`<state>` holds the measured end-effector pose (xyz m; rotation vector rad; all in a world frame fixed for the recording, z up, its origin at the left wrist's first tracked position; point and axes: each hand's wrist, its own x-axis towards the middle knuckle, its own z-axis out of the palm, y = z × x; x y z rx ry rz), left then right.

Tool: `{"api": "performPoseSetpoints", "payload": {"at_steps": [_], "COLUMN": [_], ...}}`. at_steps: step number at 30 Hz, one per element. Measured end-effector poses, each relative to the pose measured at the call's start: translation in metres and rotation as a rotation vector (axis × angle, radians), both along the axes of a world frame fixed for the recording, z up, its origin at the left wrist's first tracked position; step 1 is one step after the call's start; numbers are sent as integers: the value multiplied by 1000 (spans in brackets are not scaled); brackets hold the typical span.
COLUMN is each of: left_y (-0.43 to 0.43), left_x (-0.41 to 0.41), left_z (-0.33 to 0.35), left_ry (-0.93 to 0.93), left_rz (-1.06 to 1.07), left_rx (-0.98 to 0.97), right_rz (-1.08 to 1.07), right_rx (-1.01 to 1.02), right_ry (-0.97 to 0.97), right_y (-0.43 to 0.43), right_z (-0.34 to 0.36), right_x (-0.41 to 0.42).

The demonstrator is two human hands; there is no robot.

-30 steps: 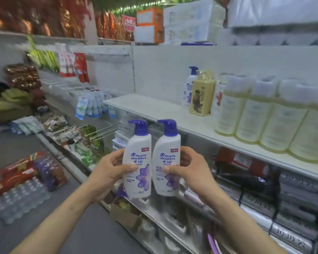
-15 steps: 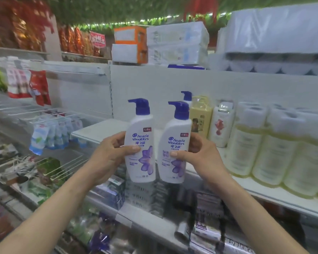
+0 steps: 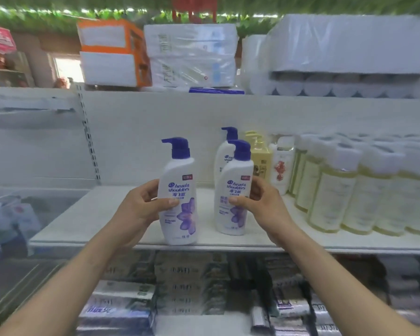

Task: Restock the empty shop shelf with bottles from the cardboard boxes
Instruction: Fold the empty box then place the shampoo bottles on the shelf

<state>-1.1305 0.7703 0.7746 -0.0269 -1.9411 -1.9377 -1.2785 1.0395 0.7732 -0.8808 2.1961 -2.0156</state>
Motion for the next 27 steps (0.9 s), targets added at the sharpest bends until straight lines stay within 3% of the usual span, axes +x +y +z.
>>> {"api": "performPoseSetpoints", "payload": {"at_steps": [11,13,17,19,23,27], "left_y": [-27,-28,-27,-24,-21,-24], "left_x": [-37,-42,-48,-51,-58,-61], "left_z": [5,8,9,10,12,12], "left_ry": [-47,-43,-24,-12,-6,13], "left_rz": [-44,-43,-70,-87,-78,-96], "left_rx": [-6,-18,-29,-37,-30,-30], "right_rz": [-57,-129,-395,-413,-453,-443], "right_rx": [143,180,479,624,779,785], "right_ry": [77,271,1048,1262,1227,1193], "right_y": [-28,-23,-6,-7,-15,-20], "right_z": [-1,-6,-23,-27,-30,-29], "right_x": [-28,-22,-15,-12,-10,-15]}}
